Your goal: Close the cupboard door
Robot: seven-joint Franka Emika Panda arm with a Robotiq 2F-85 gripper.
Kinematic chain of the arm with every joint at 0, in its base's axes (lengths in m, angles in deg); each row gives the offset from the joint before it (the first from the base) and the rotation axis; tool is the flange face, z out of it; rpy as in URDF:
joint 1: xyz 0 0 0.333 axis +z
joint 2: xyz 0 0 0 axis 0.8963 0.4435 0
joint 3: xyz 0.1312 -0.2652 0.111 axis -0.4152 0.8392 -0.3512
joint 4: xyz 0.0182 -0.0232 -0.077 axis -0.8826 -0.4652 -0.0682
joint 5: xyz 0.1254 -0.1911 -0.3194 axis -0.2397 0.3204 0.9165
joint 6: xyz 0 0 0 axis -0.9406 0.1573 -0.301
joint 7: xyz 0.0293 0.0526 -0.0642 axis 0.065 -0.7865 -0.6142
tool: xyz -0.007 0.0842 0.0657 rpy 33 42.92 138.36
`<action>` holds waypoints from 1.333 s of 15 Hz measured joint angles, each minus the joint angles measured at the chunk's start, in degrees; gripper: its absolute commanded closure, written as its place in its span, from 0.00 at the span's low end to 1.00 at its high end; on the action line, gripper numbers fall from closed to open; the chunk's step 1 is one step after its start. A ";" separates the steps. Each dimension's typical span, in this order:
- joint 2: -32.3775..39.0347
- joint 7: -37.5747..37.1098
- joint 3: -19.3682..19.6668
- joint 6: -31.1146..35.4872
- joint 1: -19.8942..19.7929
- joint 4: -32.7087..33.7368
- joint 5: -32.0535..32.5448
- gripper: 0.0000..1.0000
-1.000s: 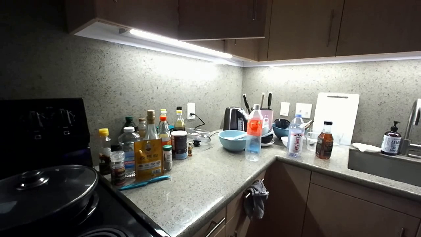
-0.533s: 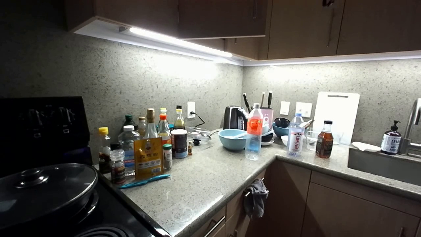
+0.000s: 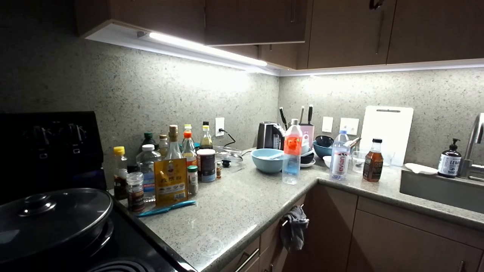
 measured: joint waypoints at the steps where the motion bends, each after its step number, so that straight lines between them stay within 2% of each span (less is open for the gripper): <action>1: -0.33 -0.02 -0.14 0.00 -0.81 0.02 0.00 0.00; 6: -2.16 -0.82 -2.35 0.10 -7.24 0.35 -0.17 0.00; 9: -2.33 -0.82 -3.50 0.10 -9.59 0.92 -0.35 0.00; 13: -1.92 -0.55 -4.31 0.08 -9.67 1.16 -0.50 0.00; 20: 6.98 5.87 -13.26 0.23 -7.14 2.42 -0.90 0.00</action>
